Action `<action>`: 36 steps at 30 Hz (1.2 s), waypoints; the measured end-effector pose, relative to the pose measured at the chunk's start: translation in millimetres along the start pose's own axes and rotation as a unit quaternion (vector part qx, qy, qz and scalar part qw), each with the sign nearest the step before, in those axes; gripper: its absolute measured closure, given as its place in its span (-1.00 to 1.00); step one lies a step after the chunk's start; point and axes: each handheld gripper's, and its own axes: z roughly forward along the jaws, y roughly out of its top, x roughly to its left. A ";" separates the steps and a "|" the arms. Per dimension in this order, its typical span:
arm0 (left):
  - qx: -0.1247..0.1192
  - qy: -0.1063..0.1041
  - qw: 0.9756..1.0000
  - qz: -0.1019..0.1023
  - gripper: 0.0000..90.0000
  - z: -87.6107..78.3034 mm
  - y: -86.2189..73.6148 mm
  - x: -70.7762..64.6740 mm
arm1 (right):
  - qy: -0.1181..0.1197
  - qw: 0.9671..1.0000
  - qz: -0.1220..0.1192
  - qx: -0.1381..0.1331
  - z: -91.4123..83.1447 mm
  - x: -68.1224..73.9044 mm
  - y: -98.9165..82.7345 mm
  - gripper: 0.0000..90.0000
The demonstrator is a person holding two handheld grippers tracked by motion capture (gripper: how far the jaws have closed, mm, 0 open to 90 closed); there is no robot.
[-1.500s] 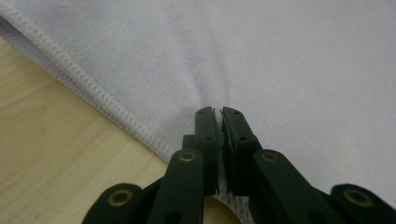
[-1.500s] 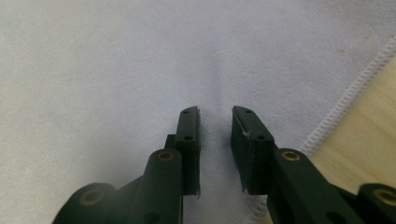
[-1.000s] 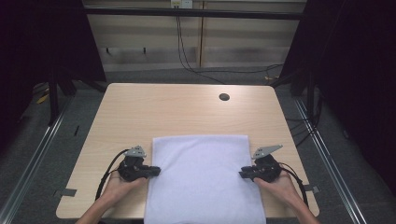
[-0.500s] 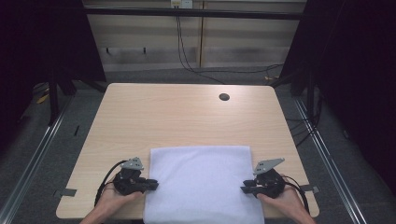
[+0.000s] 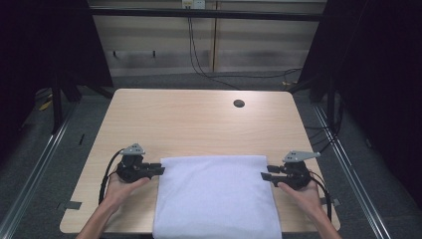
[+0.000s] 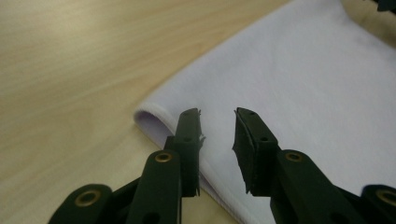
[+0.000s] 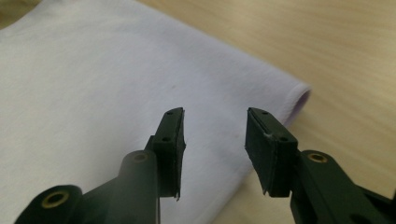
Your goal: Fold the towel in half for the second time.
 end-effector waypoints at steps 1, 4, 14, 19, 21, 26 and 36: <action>0.003 0.002 1.000 0.001 0.56 1.2 2.3 1.9 | -0.004 1.000 0.002 -0.004 -0.2 -4.0 4.0 0.28; 0.005 0.007 1.000 0.000 0.48 8.8 12.2 10.7 | 0.002 1.000 0.012 -0.014 2.8 -18.2 14.6 0.29; 0.002 0.020 1.000 -0.004 0.34 21.2 13.1 24.7 | 0.001 0.999 0.038 0.006 40.0 -54.8 20.2 0.30; 0.009 0.026 1.000 0.005 0.22 24.4 10.9 19.1 | -0.001 0.999 0.028 0.015 43.3 -48.9 20.2 0.28; 0.011 0.027 1.000 0.002 0.19 26.0 10.4 20.8 | 0.001 1.000 0.028 0.013 44.3 -48.8 20.1 0.28; 0.026 0.032 0.999 0.000 0.22 34.0 7.5 26.5 | -0.001 0.999 0.027 0.028 51.9 -51.5 16.5 0.39; 0.036 0.001 0.999 -0.005 0.86 37.3 4.9 27.7 | 0.018 0.999 0.030 0.041 54.4 -49.7 16.9 0.90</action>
